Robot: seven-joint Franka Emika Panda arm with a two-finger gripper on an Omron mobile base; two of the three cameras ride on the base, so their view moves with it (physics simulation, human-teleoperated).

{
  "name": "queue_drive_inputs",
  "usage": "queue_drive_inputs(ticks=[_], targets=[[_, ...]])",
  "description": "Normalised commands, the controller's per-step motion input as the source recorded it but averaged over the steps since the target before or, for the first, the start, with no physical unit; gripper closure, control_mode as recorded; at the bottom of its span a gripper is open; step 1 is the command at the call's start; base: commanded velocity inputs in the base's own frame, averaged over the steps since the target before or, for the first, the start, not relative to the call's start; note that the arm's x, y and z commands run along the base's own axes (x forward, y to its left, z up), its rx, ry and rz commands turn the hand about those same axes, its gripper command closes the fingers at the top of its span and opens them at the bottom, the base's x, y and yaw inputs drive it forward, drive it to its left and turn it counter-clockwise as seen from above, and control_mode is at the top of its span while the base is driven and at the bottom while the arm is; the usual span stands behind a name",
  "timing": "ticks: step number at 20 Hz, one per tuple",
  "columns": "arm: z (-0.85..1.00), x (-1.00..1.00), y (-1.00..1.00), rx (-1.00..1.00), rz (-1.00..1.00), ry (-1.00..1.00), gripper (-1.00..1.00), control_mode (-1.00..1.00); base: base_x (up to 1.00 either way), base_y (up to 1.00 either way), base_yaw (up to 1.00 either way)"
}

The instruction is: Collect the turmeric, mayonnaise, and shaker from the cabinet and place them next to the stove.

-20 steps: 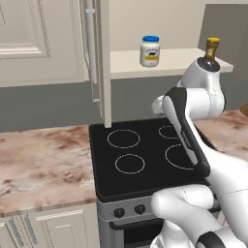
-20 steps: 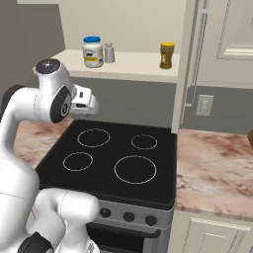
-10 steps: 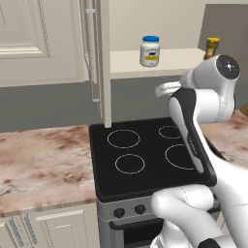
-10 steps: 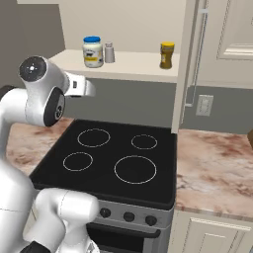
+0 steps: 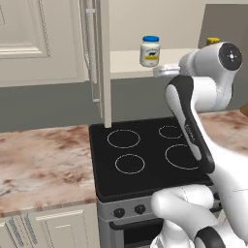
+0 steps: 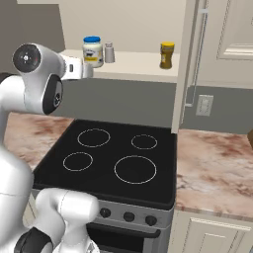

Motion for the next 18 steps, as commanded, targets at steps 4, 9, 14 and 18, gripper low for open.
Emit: queue_drive_inputs(ticks=[4,9,14,18], targets=[[0.34,0.26,0.10,0.06,-0.01,-0.23,-1.00,-1.00,0.00,0.00,0.00],[0.35,0.27,0.03,0.05,0.00,-0.23,-1.00,-1.00,0.00,0.00,0.00],[0.31,0.09,0.00,0.00,0.00,-0.07,-1.00,-1.00,0.00,0.00,0.00],[0.02,0.11,-0.05,0.00,0.00,0.00,-1.00,-1.00,0.00,0.00,0.00]])
